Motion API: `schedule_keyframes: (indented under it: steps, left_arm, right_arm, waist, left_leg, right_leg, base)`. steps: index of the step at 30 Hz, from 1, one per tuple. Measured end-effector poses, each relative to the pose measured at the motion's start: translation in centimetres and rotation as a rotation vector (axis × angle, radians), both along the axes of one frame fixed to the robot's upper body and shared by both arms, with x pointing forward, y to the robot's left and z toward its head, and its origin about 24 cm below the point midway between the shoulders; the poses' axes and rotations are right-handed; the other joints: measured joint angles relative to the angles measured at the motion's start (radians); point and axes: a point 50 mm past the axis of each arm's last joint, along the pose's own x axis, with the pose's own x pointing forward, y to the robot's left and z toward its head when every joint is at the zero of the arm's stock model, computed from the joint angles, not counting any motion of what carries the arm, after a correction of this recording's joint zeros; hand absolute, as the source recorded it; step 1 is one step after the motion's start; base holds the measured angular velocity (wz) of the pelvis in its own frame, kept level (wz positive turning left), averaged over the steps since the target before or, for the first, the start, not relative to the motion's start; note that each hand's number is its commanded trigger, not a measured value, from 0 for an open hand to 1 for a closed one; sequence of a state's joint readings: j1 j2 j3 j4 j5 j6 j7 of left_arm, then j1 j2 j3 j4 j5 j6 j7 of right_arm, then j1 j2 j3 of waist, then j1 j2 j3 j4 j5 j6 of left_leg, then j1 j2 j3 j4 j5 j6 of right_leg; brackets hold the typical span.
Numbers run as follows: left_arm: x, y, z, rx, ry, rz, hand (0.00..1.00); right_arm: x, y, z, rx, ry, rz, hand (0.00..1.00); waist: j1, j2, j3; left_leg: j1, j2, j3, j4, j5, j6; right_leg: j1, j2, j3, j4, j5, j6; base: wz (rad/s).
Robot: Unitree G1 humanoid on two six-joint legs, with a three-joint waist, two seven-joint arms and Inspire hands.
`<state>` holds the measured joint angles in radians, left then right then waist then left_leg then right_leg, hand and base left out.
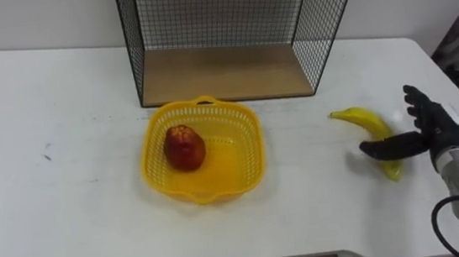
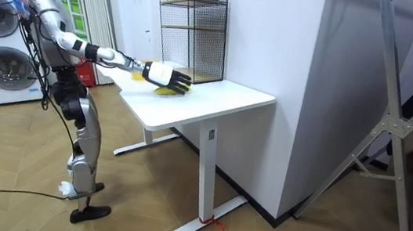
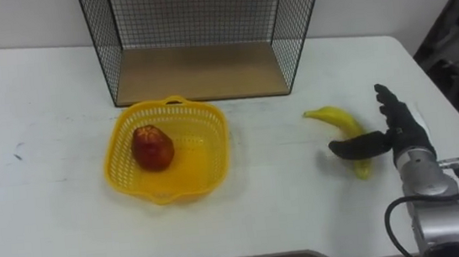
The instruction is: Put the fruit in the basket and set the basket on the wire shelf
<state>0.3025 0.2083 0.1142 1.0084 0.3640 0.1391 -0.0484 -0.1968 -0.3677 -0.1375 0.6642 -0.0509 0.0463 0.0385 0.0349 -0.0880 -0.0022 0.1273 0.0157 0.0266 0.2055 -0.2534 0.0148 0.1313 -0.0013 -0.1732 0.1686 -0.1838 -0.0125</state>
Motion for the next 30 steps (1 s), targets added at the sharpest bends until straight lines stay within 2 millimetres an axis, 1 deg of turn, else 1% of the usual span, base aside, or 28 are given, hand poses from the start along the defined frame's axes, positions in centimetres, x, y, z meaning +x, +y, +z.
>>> schedule_keyframes:
  steps: [1, 3, 7, 9, 10, 14, 16, 17, 20, 25, 30]
  left_arm:
    - [-0.2, 0.0, 0.0, 0.001, 0.011, 0.004, 0.0]
    - [-0.6, 0.0, 0.0, 0.002, 0.027, 0.01, 0.0]
    - [-0.8, 0.1, -0.1, 0.004, 0.039, 0.016, 0.0]
    - [-0.7, 0.2, -0.1, 0.004, 0.037, 0.016, 0.0]
    - [-0.7, 0.3, 0.0, 0.006, 0.04, 0.016, 0.0]
    - [-0.8, 0.5, 0.0, 0.012, 0.048, 0.005, 0.0]
    - [-0.6, 0.5, 0.0, 0.01, 0.047, 0.001, 0.0]
    - [-0.2, 0.5, 0.0, 0.011, 0.041, -0.005, 0.0]
    - [-0.1, 0.5, -0.1, 0.011, 0.045, -0.004, 0.0]
    - [0.0, 0.5, -0.1, 0.01, 0.05, -0.002, 0.0]
    - [0.3, 0.6, -0.1, 0.014, 0.046, 0.004, 0.0]
  right_arm:
    - [-0.2, -0.1, -0.4, 0.006, 0.023, 0.001, 0.0]
    - [0.0, -0.1, -0.3, 0.016, 0.023, 0.004, 0.0]
    - [0.0, -0.8, -0.6, 0.012, 0.075, 0.025, 0.0]
    - [0.0, -0.8, -0.7, 0.002, 0.099, 0.049, 0.0]
    - [0.1, -0.8, -0.8, 0.007, 0.111, 0.054, 0.0]
    - [0.3, -0.9, -1.2, 0.011, 0.151, 0.071, 0.0]
    - [0.3, -0.9, -1.1, -0.008, 0.165, 0.085, 0.0]
    - [0.2, -1.1, -1.2, -0.032, 0.184, 0.099, 0.0]
    - [0.1, -1.4, -1.1, -0.071, 0.216, 0.128, 0.0]
    - [0.1, -1.4, -1.1, -0.106, 0.242, 0.15, 0.0]
    - [0.2, -1.5, -1.0, -0.124, 0.261, 0.159, 0.0]
  waist:
    - [0.0, 0.001, -0.0004]
    - [0.001, 0.001, -0.0009]
    - [0.003, -0.006, -0.0033]
    - [0.004, -0.011, -0.0016]
    - [0.004, -0.012, 0.0017]
    - [0.008, -0.02, 0.0039]
    - [0.008, -0.02, 0.004]
    - [0.02, -0.018, 0.0039]
    - [0.03, -0.017, 0.0032]
    - [0.031, -0.016, 0.0026]
    - [0.042, -0.016, 0.0021]
  left_leg:
    - [-0.001, 0.0, -0.002, 0.0, 0.0, 0.0]
    - [0.0, -0.001, -0.004, 0.0, 0.0, 0.0]
    - [0.007, -0.005, -0.011, 0.001, 0.002, 0.003]
    - [0.009, -0.008, -0.011, 0.003, 0.003, 0.004]
    - [0.008, -0.009, -0.011, 0.009, 0.003, 0.005]
    - [0.003, -0.01, -0.013, 0.017, 0.003, 0.005]
    - [-0.003, -0.01, -0.017, 0.015, 0.002, 0.006]
    - [-0.003, -0.011, -0.017, 0.015, 0.002, 0.006]
    - [0.0, -0.01, -0.018, 0.016, 0.002, 0.005]
    - [0.001, -0.011, -0.019, 0.017, 0.002, 0.005]
    - [0.001, -0.011, -0.02, 0.017, 0.002, 0.005]
  right_leg:
    - [0.002, 0.0, -0.004, 0.0, 0.0, 0.0]
    - [0.002, -0.001, -0.005, 0.0, 0.0, 0.0]
    - [0.013, -0.006, -0.008, 0.0, 0.0, 0.0]
    - [0.013, -0.009, -0.007, 0.0, 0.0, 0.0]
    - [0.013, -0.009, -0.007, 0.001, 0.0, 0.0]
    - [0.017, -0.01, -0.01, 0.002, 0.001, 0.001]
    - [0.015, -0.011, -0.016, 0.004, 0.001, 0.002]
    - [0.011, -0.01, -0.015, 0.006, 0.001, 0.002]
    - [0.011, -0.009, -0.015, 0.006, 0.001, 0.002]
    - [0.015, -0.01, -0.016, 0.014, 0.001, 0.002]
    - [0.014, -0.01, -0.018, 0.016, 0.001, 0.002]
  base:
    - [0.05]
    - [0.02]
    - [0.04]
    - [0.0]
    - [0.0]
    - [0.0]
    - [0.04]
    - [0.0]
    - [0.0]
    - [0.0]
    - [0.0]
